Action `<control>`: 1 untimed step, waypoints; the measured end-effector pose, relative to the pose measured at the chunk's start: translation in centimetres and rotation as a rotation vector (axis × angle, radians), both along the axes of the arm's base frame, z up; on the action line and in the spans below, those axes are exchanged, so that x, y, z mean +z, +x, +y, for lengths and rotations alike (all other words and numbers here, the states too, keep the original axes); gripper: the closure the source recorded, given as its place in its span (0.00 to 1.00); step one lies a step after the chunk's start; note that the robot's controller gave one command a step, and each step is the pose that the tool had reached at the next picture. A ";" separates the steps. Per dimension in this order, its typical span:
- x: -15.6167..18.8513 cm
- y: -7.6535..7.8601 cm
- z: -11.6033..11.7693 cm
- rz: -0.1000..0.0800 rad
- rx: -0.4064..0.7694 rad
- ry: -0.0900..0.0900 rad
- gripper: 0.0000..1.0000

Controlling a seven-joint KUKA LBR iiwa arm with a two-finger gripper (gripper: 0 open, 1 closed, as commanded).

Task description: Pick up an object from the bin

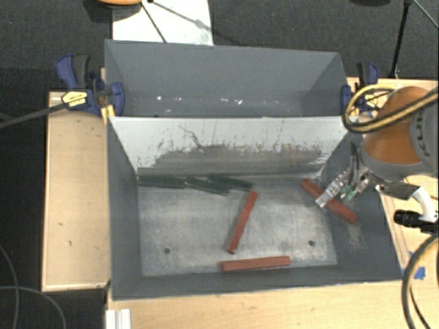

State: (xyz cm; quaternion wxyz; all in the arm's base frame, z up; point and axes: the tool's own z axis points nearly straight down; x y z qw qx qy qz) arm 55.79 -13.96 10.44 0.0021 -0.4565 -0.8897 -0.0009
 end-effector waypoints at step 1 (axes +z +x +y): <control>1.2 0.1 -0.1 -0.004 0.002 -0.003 1.00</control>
Offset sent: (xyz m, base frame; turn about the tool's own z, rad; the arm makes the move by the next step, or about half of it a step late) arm 0.0001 0.0000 0.0302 0.0000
